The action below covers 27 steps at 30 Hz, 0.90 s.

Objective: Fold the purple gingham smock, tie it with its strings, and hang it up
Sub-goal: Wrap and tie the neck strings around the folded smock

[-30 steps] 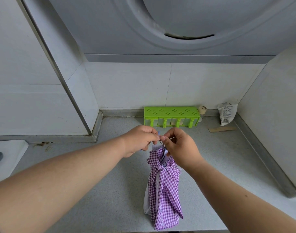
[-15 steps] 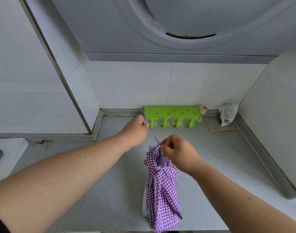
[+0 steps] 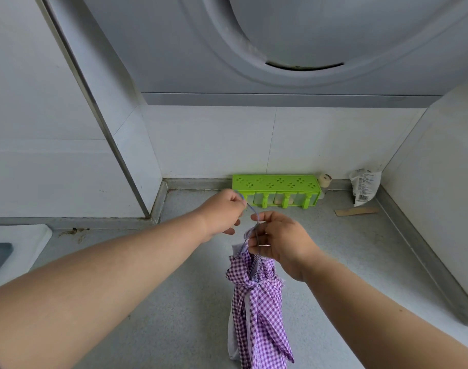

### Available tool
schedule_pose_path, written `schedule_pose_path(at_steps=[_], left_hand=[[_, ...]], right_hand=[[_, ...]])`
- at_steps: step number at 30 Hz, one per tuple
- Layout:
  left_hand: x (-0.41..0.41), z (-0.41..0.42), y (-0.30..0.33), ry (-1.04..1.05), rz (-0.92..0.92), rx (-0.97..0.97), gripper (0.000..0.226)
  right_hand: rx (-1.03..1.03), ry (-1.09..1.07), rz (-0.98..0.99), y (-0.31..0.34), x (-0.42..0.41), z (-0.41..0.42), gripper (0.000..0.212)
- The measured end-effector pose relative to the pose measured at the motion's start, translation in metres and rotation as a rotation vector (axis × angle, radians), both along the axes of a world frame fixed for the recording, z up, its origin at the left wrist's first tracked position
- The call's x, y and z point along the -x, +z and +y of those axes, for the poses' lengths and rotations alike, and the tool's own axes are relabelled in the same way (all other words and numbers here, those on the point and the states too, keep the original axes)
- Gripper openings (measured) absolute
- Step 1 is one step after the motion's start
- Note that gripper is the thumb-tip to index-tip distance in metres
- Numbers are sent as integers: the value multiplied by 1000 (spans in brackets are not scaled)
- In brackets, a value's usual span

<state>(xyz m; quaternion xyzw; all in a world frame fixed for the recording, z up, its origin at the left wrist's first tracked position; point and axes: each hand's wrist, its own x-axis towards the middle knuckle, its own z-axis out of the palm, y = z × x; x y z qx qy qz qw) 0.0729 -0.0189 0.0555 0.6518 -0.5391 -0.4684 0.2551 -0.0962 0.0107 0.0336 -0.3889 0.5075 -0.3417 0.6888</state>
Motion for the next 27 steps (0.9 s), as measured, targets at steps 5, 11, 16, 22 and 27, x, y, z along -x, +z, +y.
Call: schedule_pose_path(at_steps=[5, 11, 16, 22, 27], left_hand=[[-24, 7, 23, -154, -128, -110, 22], [-29, 22, 43, -401, -87, -58, 27], [-30, 18, 57, -183, -58, 287, 18], [-45, 16, 83, -70, 114, 310, 15], [-61, 17, 105, -17, 96, 382, 21]], right_hand=[[176, 19, -18, 22, -3, -6, 36], [476, -42, 41, 50, -16, -8, 17], [666, -108, 256, 72, -30, -13, 20], [744, -175, 297, 105, -50, -17, 19], [806, -125, 463, 121, -62, -20, 18]])
